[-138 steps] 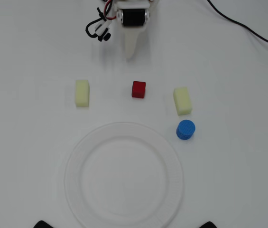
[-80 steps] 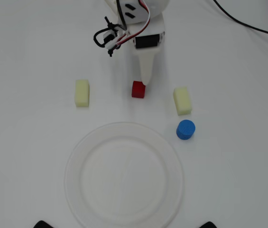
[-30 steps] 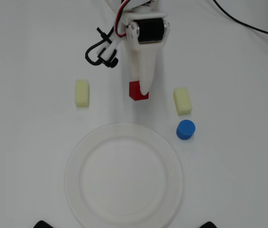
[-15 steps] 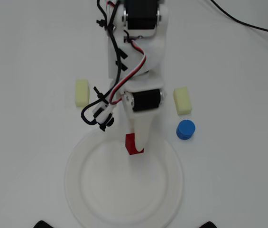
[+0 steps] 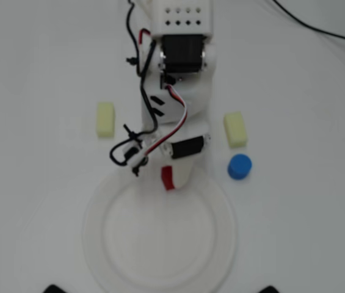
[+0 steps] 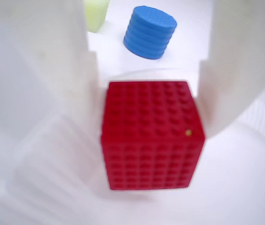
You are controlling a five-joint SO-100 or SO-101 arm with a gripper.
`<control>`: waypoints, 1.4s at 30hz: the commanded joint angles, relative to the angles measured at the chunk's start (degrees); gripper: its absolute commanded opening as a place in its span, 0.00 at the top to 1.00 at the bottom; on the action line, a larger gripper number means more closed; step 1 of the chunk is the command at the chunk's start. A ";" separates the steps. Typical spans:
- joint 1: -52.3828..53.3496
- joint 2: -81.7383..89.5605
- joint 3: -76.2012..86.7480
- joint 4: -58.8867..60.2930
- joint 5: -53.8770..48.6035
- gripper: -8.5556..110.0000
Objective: Grasp a red block and put it in the dish.
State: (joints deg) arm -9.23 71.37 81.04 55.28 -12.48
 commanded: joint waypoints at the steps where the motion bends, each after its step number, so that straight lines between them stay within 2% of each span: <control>1: 0.53 1.05 -5.54 3.78 -0.53 0.83; 4: 0.88 1.14 -9.23 10.11 0.09 0.68; 6: 1.14 1.14 -12.57 14.94 0.97 0.63; 16: 1.67 7.73 -37.88 45.70 4.31 0.59; 19: 0.26 15.21 -38.94 52.03 4.75 0.59; 29: 0.00 45.18 -10.81 50.89 4.48 0.59; 42: 1.41 78.75 44.82 27.95 4.04 0.60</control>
State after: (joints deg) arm -8.09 144.14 120.50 86.66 -8.70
